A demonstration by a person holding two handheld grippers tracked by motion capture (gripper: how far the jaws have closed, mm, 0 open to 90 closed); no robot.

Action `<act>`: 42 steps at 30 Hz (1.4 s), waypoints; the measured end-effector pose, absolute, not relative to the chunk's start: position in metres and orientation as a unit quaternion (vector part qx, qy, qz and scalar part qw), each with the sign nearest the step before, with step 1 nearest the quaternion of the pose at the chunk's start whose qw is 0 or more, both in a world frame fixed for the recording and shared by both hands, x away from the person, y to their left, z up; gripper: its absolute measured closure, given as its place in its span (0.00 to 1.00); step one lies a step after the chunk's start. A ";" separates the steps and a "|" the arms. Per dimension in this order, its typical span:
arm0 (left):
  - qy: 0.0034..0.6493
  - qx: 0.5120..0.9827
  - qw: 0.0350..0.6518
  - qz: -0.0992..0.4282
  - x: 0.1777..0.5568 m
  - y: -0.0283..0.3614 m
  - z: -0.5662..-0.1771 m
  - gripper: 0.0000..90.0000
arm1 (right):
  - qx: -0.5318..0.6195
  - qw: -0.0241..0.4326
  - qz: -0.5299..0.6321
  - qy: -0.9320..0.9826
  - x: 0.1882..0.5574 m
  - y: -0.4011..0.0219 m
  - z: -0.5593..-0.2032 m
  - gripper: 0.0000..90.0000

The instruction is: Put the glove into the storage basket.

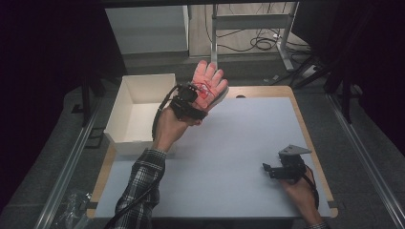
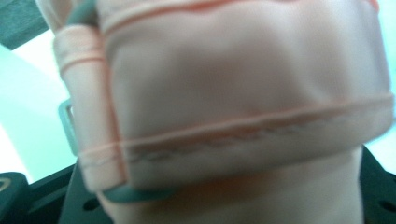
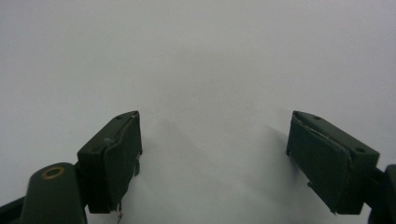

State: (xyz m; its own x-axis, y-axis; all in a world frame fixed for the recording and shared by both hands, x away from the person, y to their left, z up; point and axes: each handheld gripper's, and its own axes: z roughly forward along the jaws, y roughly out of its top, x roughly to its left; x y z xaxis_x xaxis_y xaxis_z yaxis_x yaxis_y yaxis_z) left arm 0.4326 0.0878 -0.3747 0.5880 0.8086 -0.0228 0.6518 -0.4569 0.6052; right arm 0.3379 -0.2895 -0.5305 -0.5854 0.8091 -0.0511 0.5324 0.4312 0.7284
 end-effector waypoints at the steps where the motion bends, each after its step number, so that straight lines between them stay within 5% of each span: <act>1: 0.437 0.840 0.290 0.137 0.433 0.090 -0.373 0.45 | 0.408 0.202 0.343 0.822 0.338 -0.290 -0.531 0.20; 24: 0.531 0.780 0.283 0.174 0.436 0.175 -0.361 0.45 | 0.408 0.202 0.343 0.822 0.338 -0.289 -0.531 0.20; 42: 0.592 0.742 0.264 0.170 0.433 0.226 -0.403 0.44 | 0.408 0.203 0.343 0.821 0.338 -0.289 -0.531 0.20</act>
State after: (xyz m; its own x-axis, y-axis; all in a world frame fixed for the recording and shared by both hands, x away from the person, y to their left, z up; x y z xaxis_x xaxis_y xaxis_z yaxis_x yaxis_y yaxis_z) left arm 0.4335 0.2261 -0.4034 0.2419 0.9684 -0.0604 0.7888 -0.1600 0.5934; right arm 0.3378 -0.2895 -0.5306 -0.5848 0.8094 -0.0531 0.5312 0.4317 0.7290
